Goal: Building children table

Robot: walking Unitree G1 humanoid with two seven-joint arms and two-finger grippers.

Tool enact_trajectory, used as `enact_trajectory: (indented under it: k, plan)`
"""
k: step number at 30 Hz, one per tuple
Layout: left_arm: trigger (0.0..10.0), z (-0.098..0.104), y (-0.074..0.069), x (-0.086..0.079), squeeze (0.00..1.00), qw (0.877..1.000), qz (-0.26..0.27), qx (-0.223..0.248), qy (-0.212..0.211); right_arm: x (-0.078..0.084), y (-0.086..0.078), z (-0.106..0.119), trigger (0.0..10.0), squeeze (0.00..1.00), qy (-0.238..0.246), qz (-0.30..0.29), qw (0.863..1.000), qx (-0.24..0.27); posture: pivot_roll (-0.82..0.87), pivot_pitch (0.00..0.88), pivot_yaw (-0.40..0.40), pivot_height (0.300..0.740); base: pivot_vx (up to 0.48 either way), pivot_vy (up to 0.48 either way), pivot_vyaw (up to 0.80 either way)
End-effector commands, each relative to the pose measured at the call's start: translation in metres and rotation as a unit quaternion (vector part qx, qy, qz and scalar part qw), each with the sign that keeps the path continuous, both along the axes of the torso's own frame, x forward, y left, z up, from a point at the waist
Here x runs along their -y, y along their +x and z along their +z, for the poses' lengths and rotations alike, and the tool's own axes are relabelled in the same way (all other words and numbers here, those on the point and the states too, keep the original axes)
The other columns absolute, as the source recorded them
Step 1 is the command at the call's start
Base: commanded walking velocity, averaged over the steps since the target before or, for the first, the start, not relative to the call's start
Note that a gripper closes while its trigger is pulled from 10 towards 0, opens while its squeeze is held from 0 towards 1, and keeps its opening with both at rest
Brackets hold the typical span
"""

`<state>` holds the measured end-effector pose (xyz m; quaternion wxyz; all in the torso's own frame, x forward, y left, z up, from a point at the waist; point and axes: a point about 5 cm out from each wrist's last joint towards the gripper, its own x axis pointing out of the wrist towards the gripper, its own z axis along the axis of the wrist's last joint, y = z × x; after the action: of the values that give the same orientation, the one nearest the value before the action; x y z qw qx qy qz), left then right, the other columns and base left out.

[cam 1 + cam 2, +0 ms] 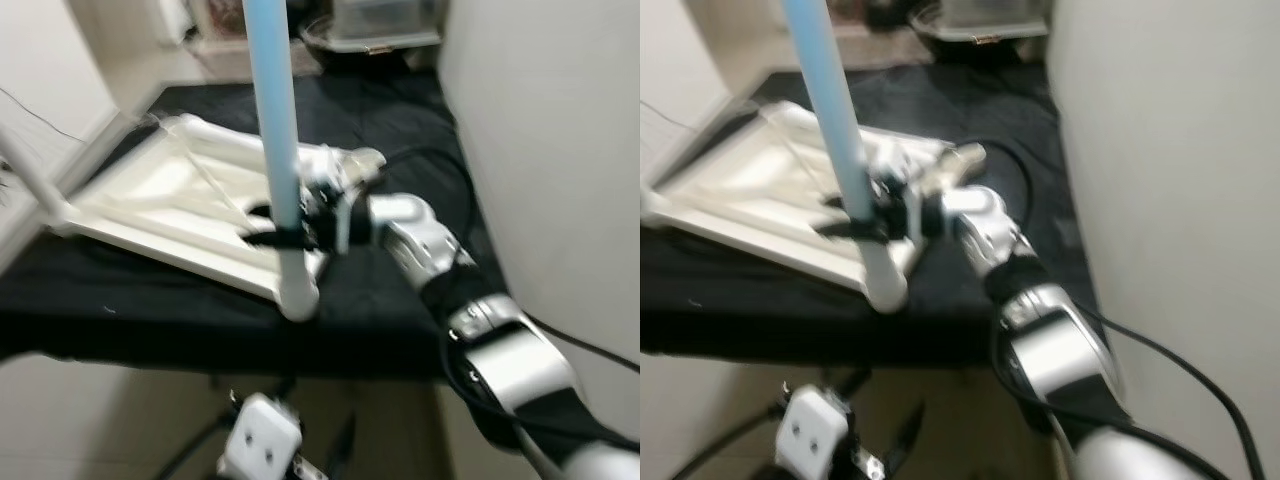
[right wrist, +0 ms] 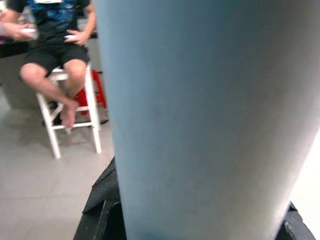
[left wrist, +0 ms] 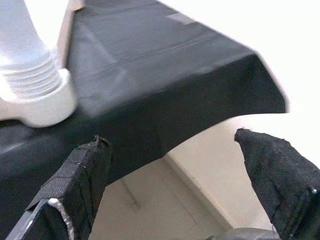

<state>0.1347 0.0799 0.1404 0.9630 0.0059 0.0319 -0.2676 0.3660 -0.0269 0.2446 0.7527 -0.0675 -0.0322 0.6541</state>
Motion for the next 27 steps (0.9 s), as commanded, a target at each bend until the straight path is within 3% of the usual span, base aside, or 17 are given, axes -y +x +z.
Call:
enact_trajectory:
  k: [1,4,5,9,13,16,21,23,25,27]
  plan:
    - [10.0,-0.002,-0.005,0.006,0.00,1.000,-0.010,-0.009,-0.006,0.010,0.002,-0.045,10.0,0.00,-0.063,-0.049,0.994,-0.074,0.02,0.175,0.011,0.740,0.000,0.000,0.00]
    - [10.0,-0.002,-0.005,0.006,0.00,1.000,-0.009,-0.009,-0.006,0.010,0.002,-0.048,10.0,0.00,-0.064,-0.058,0.993,-0.078,0.02,0.175,0.011,0.740,0.000,0.000,0.00]
    - [10.0,-0.002,-0.005,0.006,0.00,1.000,-0.010,-0.008,-0.005,0.011,0.005,-0.053,10.0,0.00,-0.065,-0.102,0.990,-0.077,0.02,0.173,0.014,0.740,0.000,0.000,0.00]
    - [10.0,-0.002,-0.004,0.006,0.00,1.000,-0.011,-0.007,-0.004,0.011,0.006,-0.058,10.0,0.00,-0.065,-0.140,0.985,-0.082,0.02,0.175,0.011,0.740,0.000,0.000,0.00]
    - [10.0,-0.002,-0.003,0.005,0.00,1.000,-0.009,-0.006,-0.002,0.011,0.003,-0.060,10.0,0.00,-0.059,-0.130,0.987,-0.080,0.02,0.176,0.012,0.740,0.000,0.000,0.00]
    - [10.0,-0.002,-0.001,0.004,0.00,1.000,-0.008,-0.004,-0.001,0.008,-0.008,-0.058,10.0,0.00,-0.040,-0.084,0.993,-0.066,0.02,0.180,0.012,0.740,0.000,0.000,0.00]
    - [10.0,-0.001,-0.001,0.004,0.00,1.000,-0.008,-0.003,-0.001,0.006,-0.012,-0.059,10.0,0.00,-0.046,-0.082,0.994,-0.052,0.02,0.182,0.015,0.740,0.000,0.000,0.00]
    - [10.0,-0.001,-0.001,0.004,0.00,1.000,-0.007,-0.002,-0.001,0.004,-0.012,-0.059,10.0,0.00,-0.054,-0.103,0.992,-0.048,0.02,0.183,0.013,0.740,0.000,0.000,0.00]
    - [10.0,-0.001,-0.001,0.003,0.00,1.000,-0.005,-0.002,-0.001,0.001,-0.007,-0.061,10.0,0.00,-0.067,-0.169,0.982,-0.047,0.02,0.183,0.013,0.740,0.000,0.000,0.00]
    - [10.0,-0.001,-0.001,0.003,0.00,1.000,-0.005,-0.002,-0.001,0.001,-0.007,-0.061,10.0,0.00,-0.068,-0.183,0.980,-0.048,0.02,0.183,0.013,0.740,0.000,0.000,0.00]
